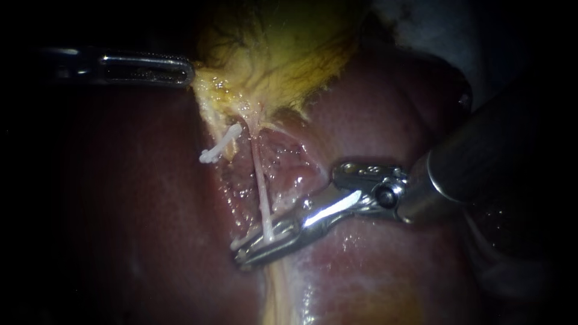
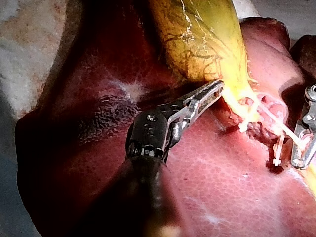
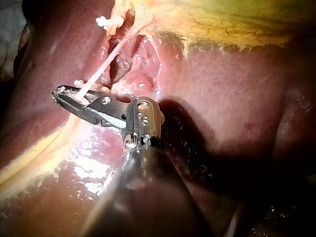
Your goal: Clipping first clip right tube
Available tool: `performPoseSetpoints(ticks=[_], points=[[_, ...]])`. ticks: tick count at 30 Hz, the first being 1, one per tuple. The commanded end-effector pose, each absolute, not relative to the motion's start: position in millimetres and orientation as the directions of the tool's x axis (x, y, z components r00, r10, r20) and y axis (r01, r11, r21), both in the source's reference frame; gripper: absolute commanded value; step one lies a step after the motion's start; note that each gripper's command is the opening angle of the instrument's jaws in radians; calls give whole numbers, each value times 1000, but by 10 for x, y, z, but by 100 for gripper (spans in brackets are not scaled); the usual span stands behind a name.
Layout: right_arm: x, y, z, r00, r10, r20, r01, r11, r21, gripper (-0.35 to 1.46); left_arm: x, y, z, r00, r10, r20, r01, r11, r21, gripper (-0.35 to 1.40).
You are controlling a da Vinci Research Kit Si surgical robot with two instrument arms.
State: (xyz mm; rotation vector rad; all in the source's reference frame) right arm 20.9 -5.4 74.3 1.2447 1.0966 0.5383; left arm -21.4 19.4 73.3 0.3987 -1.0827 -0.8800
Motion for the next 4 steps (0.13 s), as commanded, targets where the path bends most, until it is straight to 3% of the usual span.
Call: performPoseSetpoints(ticks=[1,4], points=[[209,-55,743,424,830,-361,222,291,930,-35,-214,194,733,186,-783,594,422,610,671,-35],[209,-55,743,424,830,-361,222,291,930,-35,-214,194,733,186,-783,594,422,610,671,-35]])
